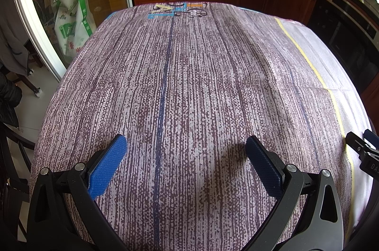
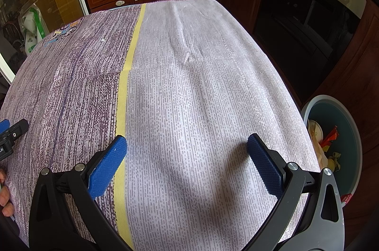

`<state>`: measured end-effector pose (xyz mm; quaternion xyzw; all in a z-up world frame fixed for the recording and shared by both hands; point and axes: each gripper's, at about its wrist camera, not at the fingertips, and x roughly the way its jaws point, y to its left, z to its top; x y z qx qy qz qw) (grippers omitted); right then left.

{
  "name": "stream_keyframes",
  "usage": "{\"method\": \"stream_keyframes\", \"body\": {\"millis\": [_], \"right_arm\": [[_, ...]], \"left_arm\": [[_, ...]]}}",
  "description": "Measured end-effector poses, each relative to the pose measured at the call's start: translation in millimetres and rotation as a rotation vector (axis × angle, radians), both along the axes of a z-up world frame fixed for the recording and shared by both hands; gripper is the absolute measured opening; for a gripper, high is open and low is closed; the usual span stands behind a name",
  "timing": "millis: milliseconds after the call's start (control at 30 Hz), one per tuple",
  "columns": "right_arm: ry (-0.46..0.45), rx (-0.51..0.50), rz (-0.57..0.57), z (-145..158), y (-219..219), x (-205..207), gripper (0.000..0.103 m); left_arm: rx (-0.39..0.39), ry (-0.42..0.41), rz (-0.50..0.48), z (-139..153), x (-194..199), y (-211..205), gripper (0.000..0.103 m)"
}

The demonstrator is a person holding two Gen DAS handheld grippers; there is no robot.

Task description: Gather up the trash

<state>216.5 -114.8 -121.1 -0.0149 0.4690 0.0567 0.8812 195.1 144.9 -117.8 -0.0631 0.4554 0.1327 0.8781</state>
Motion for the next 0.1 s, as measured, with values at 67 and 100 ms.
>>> {"method": "stream_keyframes", "body": {"millis": [67,100], "right_arm": [[0.000,0.000,0.000,-0.1,0.1,0.1,0.097],[0.000,0.000,0.000,-0.1,0.1,0.0,0.097]], "left_arm": [[0.000,0.000,0.000,0.0,0.0,-0.1,0.100],[0.000,0.000,0.000,0.0,0.0,0.0,0.100]]}}
